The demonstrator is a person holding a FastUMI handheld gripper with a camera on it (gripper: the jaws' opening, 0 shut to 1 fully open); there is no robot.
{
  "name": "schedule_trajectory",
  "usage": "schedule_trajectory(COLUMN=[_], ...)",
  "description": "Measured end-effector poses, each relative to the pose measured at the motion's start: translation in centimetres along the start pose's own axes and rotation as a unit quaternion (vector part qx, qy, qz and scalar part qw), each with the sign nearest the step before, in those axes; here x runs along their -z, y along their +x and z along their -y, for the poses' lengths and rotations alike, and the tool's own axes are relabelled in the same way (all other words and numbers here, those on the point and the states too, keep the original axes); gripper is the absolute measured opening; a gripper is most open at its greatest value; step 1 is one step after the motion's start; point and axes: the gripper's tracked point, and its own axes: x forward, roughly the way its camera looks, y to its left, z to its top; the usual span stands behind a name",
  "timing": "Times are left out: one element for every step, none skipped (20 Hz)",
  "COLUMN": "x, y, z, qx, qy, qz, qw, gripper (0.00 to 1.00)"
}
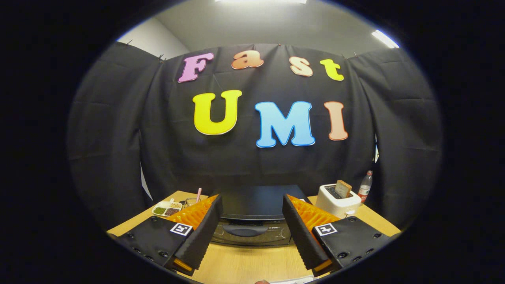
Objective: Open the toaster oven, put the food inside, and close the toaster oven door.
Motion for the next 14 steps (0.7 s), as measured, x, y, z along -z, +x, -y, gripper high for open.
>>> schedule_trajectory(x=[1.0,1.9,2.8,3.5,4.4,5.1,6.0,6.9,7.6,8.2,8.8,9.3,9.7,10.1], y=[1.4,2.7,3.8,4.6,5.6,6.4,7.1,7.7,8.1,8.4,8.7,9.0,9.2,9.5], z=[0.0,-0.3,-0.5,-0.6,-0.8,-0.8,-0.7,-0.7,-0.6,-0.5,-0.3,-0.2,-0.1,0.1], qx=[0.001,0.001,0.002,0.004,0.005,0.007,0.008,0.009,0.01,0.011,0.013,0.014,0.015,0.017], qy=[0.001,0.002,0.0,-0.002,-0.005,-0.008,-0.009,-0.008,-0.006,-0.004,-0.004,-0.003,-0.005,-0.006], qz=[-0.011,-0.022,-0.033,-0.042,-0.051,-0.06,-0.069,-0.078,-0.086,-0.093,-0.099,-0.103,-0.107,-0.111], qw=[1.0,1.0,0.999,0.999,0.999,0.998,0.998,0.997,0.996,0.996,0.995,0.995,0.994,0.994], gripper=[0.96,0.97,0.97,0.97,0.97,0.97,0.97,0.97,0.97,0.97,0.97,0.97,0.97,0.97])
